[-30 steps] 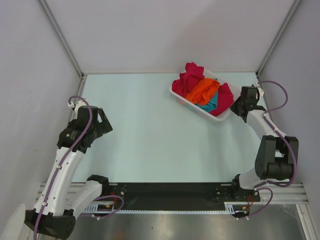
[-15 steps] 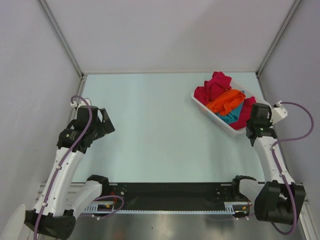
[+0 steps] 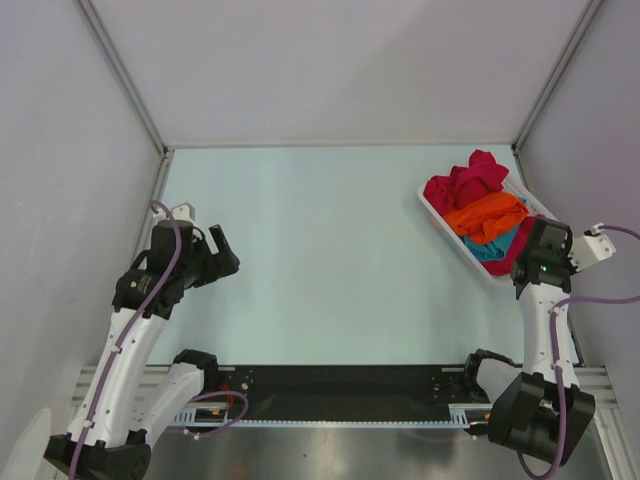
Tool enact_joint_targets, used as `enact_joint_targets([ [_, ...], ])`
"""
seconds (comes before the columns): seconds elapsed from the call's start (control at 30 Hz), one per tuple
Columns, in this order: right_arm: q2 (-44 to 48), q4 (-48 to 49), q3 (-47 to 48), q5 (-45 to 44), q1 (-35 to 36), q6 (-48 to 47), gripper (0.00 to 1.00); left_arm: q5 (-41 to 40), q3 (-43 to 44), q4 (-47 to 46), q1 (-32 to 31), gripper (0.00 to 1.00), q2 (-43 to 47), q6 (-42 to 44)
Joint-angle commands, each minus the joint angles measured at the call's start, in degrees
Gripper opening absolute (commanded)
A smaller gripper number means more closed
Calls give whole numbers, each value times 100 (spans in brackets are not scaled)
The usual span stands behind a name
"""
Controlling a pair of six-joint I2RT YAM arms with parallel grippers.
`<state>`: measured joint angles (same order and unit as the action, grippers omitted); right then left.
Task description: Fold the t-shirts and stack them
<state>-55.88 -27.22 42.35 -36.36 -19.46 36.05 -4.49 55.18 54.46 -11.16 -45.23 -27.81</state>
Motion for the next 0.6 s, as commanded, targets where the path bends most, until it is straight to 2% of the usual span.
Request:
enact_joint_targets([
  [0.0,253,-125,37,-416,-66,-46,0,396,-7,-225,35,89,58,171],
  [0.23,69,181,98,567,196,-335,0,396,-86,-251,35,89,85,206],
  [0.27,-115,321,159,847,450,-510,0,396,-121,-269,35,89,76,189],
  [0.37,-781,235,703,963,995,-704,0,396,-209,-348,35,89,59,136],
  [0.47,-1345,-221,1529,702,1742,-705,0,528,-244,-383,35,89,76,74],
  [0.57,-1750,-152,1969,796,2306,-766,0,476,-271,-392,35,89,111,65],
])
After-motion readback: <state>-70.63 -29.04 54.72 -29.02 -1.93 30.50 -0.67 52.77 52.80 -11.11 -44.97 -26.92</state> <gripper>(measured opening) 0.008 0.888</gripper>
